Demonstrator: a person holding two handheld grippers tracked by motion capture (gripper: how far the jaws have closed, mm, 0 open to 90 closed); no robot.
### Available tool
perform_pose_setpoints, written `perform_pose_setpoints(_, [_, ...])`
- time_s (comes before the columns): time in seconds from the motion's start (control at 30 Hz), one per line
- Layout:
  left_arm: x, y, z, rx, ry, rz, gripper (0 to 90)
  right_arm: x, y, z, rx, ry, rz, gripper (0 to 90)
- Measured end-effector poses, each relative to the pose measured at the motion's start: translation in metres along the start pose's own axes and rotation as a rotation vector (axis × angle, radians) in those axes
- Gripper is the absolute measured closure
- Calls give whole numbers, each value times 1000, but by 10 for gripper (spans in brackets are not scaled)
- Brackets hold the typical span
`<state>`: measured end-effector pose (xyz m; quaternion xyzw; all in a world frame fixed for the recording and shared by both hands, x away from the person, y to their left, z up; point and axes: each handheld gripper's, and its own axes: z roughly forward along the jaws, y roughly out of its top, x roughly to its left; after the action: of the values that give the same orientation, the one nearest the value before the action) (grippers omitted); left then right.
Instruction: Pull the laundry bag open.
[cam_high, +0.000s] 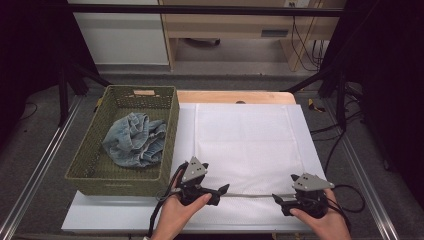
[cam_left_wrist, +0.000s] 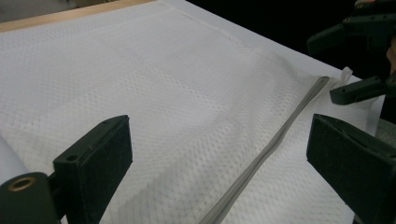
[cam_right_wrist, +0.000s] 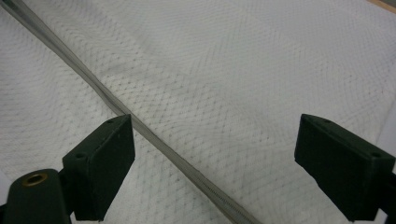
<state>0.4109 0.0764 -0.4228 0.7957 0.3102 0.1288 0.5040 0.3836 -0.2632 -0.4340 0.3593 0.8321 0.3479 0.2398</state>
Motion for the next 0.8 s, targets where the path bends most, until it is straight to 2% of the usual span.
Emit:
perform_pose_setpoints(0.07, [1,-8,1,-10,5,6,54,-3,6,4,19,10,-1,91])
perform_pose_setpoints(0.13, [2,-14,1,-17,-3,29,44,-3,10,11,52,18,-15,28])
perform_pose_setpoints(0.23, [1,-19,1,-18,-14,28,34,0,16,23,110,30,-36,79])
perform_pose_setpoints(0.27, [0,-20,1,-18,-12,34,32,2,17,27,126,38,-50,57])
perform_pose_setpoints(0.4, [-5,-26,4,9,-15,76,29,9,23,34,142,70,-98,65])
perform_pose_setpoints(0.53, [-11,-30,4,35,-16,126,30,16,33,38,134,88,-125,89])
perform_pose_setpoints(0.8, [-6,-34,-1,13,17,94,31,26,50,44,144,112,-156,111])
